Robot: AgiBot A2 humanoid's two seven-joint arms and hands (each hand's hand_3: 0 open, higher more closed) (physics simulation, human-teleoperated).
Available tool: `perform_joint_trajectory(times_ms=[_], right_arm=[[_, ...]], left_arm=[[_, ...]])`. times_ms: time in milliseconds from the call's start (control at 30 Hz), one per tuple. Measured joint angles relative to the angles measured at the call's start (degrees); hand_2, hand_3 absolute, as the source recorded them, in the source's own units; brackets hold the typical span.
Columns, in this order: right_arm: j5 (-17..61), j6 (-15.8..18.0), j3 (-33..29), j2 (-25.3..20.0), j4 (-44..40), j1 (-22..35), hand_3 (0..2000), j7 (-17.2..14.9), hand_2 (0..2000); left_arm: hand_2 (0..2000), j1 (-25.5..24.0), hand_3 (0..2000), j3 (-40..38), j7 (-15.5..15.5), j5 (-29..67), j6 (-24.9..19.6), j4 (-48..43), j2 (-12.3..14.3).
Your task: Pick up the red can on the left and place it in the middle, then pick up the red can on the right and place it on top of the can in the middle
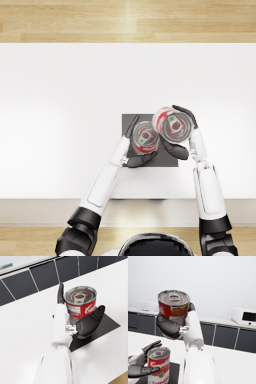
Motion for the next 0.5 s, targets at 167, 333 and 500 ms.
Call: perform_joint_trajectory(times_ms=[167,333,500], right_arm=[[0.0,-4.3,2.5,-1.4,-1.7,2.2,1520,-13.3,2000],[0.0,-7.4,5.4,-2.7,-4.6,3.9,1520,-18.7,2000],[0.0,-8.4,7.5,-3.8,-8.1,5.0,1520,-19.7,2000]], left_arm=[[0,-8.6,0,-10.7,14.9,0.0,0.7,-19.2,-3.5],[0,-14.1,0,-21.2,18.2,-0.1,0.9,-28.9,-4.6],[0,-16.6,0,-27.6,18.8,-0.1,0.9,-30.4,-4.7]])
